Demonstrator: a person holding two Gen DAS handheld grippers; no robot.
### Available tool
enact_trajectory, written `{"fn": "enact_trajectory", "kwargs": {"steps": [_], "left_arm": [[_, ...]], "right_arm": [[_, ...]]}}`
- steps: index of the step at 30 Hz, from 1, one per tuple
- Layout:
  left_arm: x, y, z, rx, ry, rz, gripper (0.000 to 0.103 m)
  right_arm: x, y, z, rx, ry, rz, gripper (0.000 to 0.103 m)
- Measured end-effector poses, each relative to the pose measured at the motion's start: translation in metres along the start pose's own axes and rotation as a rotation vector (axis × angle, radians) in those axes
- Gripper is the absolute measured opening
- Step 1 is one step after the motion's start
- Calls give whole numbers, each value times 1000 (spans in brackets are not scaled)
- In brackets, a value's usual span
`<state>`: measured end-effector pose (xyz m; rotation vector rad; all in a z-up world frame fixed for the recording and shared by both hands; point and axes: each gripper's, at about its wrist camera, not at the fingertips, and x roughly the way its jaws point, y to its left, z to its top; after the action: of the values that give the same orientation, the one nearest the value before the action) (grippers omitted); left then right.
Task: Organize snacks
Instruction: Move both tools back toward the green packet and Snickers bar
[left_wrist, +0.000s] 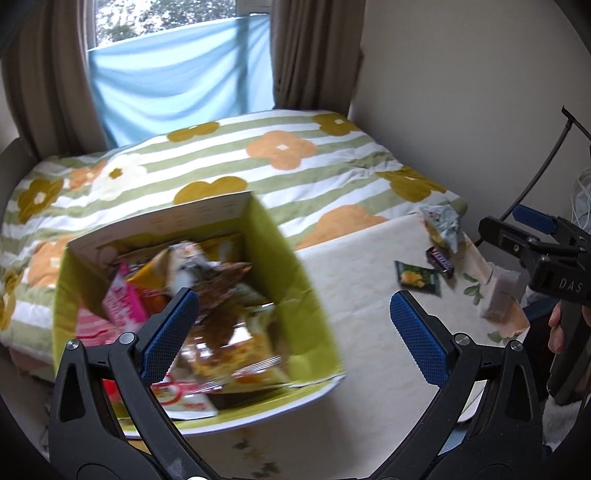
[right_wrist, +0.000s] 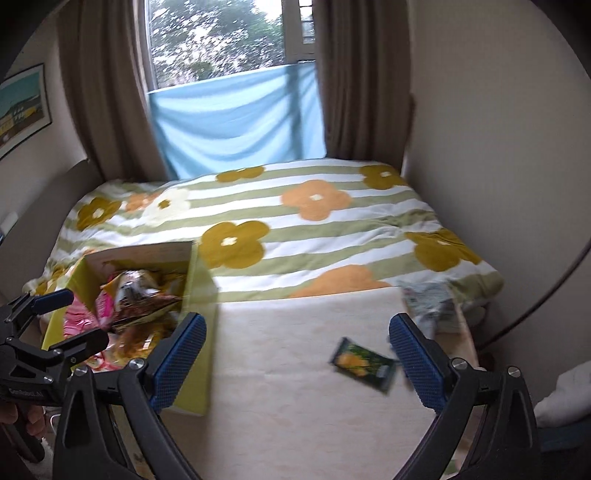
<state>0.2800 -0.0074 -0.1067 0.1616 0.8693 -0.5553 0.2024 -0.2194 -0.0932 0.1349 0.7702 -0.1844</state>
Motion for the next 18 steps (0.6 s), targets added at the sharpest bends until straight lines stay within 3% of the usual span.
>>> {"fn": "enact_trajectory", "kwargs": {"steps": [5,12,18], "left_arm": [[22,-48,11,-7,23,-19,103],[62,-125,28,60,56,-38,103],[107,-178,30,65,121,-77,103]], "right_arm": [[-1,-55,6,3,-1,-15,99],[2,-129,14,1,4,-31,99],[16,-175,16,-3,36,-13,99]]}}
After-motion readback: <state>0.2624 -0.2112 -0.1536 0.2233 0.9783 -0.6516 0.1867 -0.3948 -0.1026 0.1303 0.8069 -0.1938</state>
